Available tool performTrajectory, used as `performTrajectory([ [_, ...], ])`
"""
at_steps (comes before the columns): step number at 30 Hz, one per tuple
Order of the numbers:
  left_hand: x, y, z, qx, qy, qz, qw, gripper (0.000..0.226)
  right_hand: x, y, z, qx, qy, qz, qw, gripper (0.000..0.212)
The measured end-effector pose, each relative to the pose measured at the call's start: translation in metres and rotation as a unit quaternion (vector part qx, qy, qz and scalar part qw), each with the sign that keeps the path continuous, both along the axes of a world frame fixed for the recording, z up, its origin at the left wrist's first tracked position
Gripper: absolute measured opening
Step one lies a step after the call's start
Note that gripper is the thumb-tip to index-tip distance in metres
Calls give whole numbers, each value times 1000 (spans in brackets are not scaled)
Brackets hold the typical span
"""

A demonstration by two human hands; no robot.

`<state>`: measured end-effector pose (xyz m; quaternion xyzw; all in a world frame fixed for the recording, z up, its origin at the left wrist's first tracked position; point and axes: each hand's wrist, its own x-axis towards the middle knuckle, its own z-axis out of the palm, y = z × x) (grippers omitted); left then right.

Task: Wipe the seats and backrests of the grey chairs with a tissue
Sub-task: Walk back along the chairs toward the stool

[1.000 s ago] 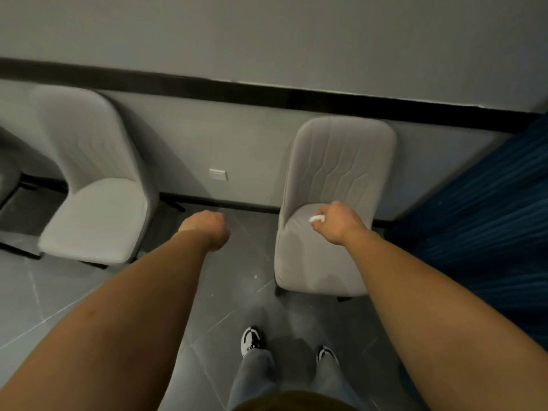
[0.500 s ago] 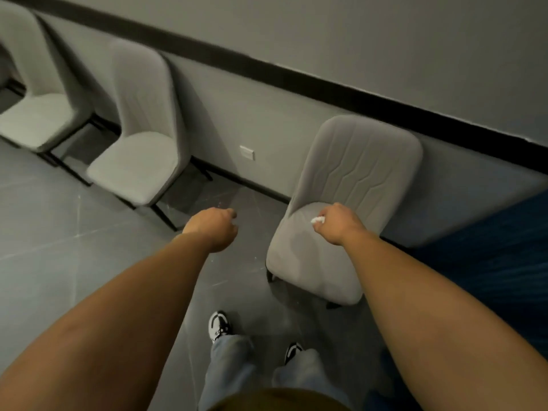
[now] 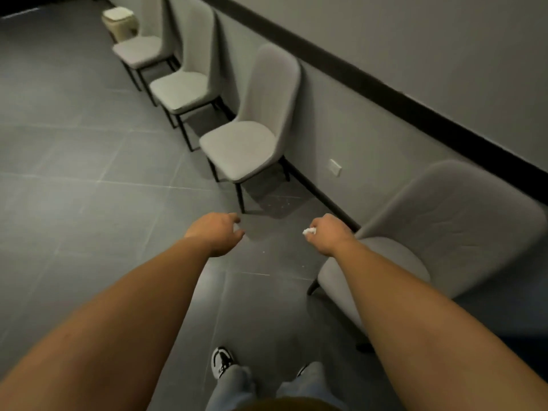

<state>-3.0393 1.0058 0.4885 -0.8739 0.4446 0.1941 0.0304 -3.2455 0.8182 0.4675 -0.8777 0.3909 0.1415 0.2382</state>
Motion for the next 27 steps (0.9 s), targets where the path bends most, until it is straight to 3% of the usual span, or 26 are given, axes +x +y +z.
performTrajectory([
  [13, 175, 252, -22, 49, 7, 194, 980, 52, 223, 151, 12, -4, -41, 146, 988, 42],
  [19, 212, 280, -32, 47, 14, 206, 977, 53, 267, 175, -4, -5, -12, 171, 985, 41],
  [27, 251, 257, -41, 43, 15, 212, 976, 52, 312, 134, -9, -15, 12, 172, 985, 40],
])
